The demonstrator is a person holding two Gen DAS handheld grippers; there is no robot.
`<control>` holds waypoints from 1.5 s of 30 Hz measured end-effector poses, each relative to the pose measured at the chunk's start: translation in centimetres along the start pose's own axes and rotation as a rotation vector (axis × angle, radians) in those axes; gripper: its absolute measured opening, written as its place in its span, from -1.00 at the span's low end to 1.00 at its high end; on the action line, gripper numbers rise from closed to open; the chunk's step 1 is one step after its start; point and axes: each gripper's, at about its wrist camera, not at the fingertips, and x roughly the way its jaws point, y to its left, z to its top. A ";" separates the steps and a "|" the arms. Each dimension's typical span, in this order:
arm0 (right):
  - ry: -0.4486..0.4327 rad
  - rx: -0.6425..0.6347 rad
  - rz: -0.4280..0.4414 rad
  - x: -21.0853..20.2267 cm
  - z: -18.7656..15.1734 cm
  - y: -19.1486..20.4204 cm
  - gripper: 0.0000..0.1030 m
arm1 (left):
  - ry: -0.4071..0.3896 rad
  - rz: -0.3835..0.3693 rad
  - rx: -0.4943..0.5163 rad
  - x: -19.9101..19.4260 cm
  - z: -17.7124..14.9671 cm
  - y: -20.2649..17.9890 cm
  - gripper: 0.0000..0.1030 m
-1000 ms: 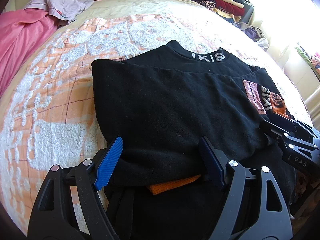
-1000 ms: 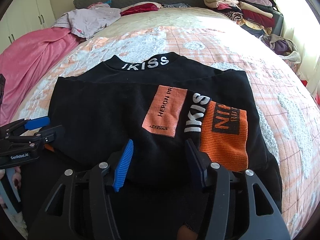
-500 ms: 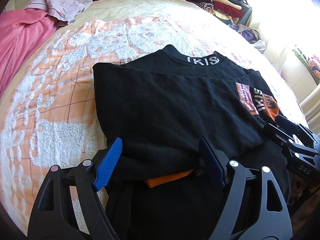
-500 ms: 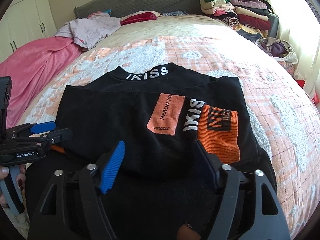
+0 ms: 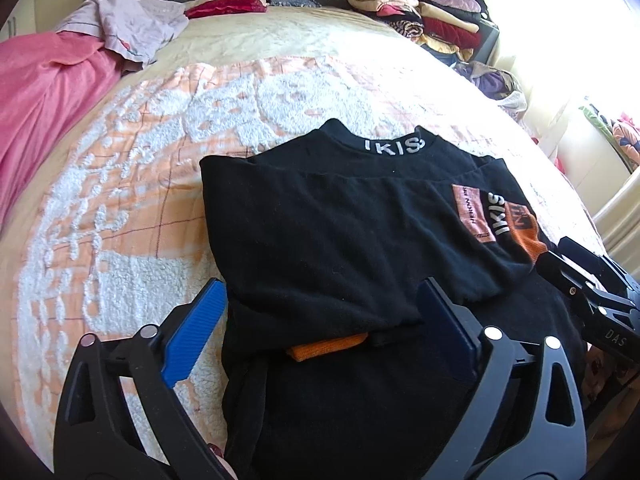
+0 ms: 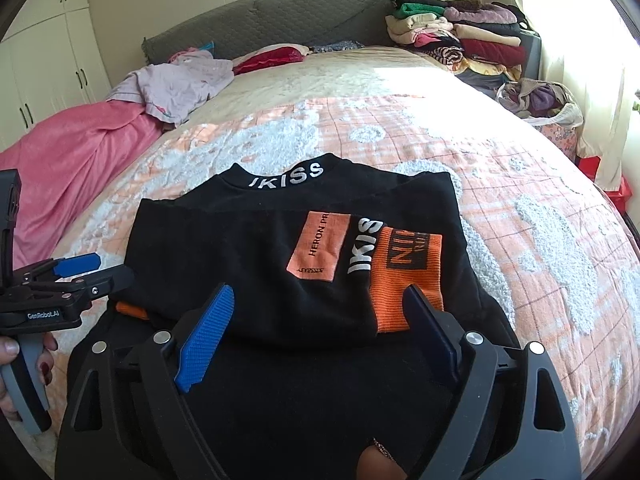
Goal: Fold small clothes
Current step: 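Move both open tools along the shirt body toward its hem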
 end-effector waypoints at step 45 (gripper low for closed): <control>-0.150 0.082 -0.040 -11.8 -3.9 -3.7 0.88 | -0.207 0.035 -0.006 -10.8 -5.8 -1.7 0.81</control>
